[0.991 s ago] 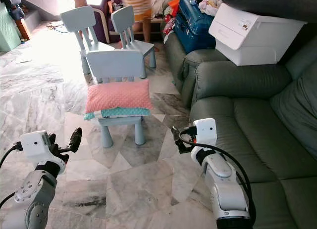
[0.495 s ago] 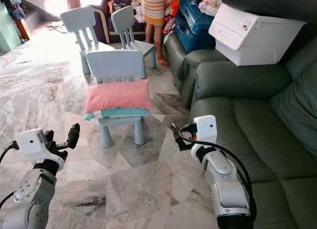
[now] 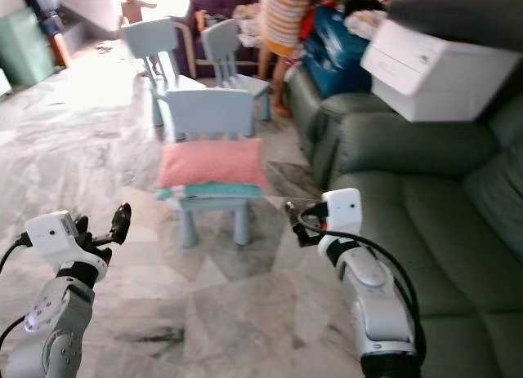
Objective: Move the pillow to the sofa
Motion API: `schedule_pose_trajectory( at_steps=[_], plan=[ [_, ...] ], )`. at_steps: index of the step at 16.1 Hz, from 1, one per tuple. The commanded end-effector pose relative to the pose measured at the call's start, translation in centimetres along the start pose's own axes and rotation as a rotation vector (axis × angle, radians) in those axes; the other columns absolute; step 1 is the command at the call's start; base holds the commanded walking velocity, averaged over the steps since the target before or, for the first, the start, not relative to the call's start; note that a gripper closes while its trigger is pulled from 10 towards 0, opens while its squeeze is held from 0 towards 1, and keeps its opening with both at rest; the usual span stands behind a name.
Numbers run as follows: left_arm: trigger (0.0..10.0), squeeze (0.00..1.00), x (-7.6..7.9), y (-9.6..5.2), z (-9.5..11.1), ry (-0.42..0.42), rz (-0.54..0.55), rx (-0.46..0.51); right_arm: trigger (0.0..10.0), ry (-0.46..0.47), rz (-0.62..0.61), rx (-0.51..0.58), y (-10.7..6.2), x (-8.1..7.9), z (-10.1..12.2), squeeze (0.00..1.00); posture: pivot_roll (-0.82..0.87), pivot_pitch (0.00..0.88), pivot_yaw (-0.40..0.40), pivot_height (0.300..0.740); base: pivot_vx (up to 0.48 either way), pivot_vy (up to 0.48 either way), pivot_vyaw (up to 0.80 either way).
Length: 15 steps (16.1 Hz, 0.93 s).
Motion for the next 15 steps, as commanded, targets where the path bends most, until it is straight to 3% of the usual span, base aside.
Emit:
schedule_pose_trajectory(
  at_steps=[1,3,9,12,15],
  plan=[
    [10.0,0.00,-0.19,0.07,0.07,0.013,0.006,-0.005,10.0,-0.003,0.009,0.025,0.03,-0.19,0.71,0.00,-0.04,0.000,-0.025,0.740,0.000,0.480,0.00],
    [10.0,0.00,-0.20,0.04,0.01,0.013,0.012,-0.010,10.0,-0.003,0.005,0.024,0.00,-0.17,0.67,0.00,-0.04,0.000,-0.022,0.740,0.000,0.478,0.00],
    [10.0,0.00,0.43,0.18,0.29,0.018,-0.029,0.009,10.0,-0.003,-0.005,0.029,-0.17,0.01,0.59,0.00,-0.05,0.000,-0.017,0.740,0.000,0.000,0.00],
    [10.0,0.00,0.03,0.18,0.45,0.028,-0.024,0.019,10.0,-0.002,-0.009,0.031,-0.25,0.02,0.52,0.00,-0.05,0.000,-0.012,0.740,0.000,0.000,0.00],
    [10.0,0.00,-0.49,0.23,0.50,0.034,-0.004,0.022,10.0,-0.003,-0.006,0.035,-0.24,-0.04,0.55,0.00,-0.05,0.000,-0.011,0.740,0.292,0.345,0.00]
  ],
)
Point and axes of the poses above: a point about 5 cm out from each wrist's last joint towards the gripper, its own y axis pointing out of the wrist towards the gripper, its own z axis along the axis of the wrist's last joint, x = y × z, the point moved 1 cm from there along y, pointing out of the wrist towards the gripper, and after that the axes turned 11 degrees about y, right-handed, at the moved point
